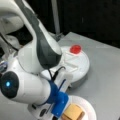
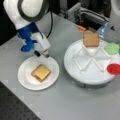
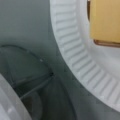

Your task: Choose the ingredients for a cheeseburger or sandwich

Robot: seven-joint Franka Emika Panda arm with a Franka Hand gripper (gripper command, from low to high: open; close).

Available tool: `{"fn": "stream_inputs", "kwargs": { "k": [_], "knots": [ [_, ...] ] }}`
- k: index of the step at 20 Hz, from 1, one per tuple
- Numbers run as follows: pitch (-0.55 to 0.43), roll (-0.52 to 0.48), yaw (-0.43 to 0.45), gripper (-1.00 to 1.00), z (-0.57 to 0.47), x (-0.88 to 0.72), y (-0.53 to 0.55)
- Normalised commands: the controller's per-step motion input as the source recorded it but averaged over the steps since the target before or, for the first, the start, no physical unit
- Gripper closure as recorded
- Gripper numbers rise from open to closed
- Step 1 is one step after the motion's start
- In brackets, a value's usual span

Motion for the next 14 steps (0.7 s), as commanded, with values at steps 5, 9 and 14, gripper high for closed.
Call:
{"fn": "stream_inputs", "kwargs": {
  "k": [5,9,14],
  "knots": [
    [0.072,-0.592,-0.201,-1.0,0.2,-0.41,0.42],
    [0.034,-0.452,-0.113,-1.0,0.23,-0.5,0.23],
    [-0.034,-0.283,-0.018,-1.0,0.15,-0.46,0.14]
  ]
}}
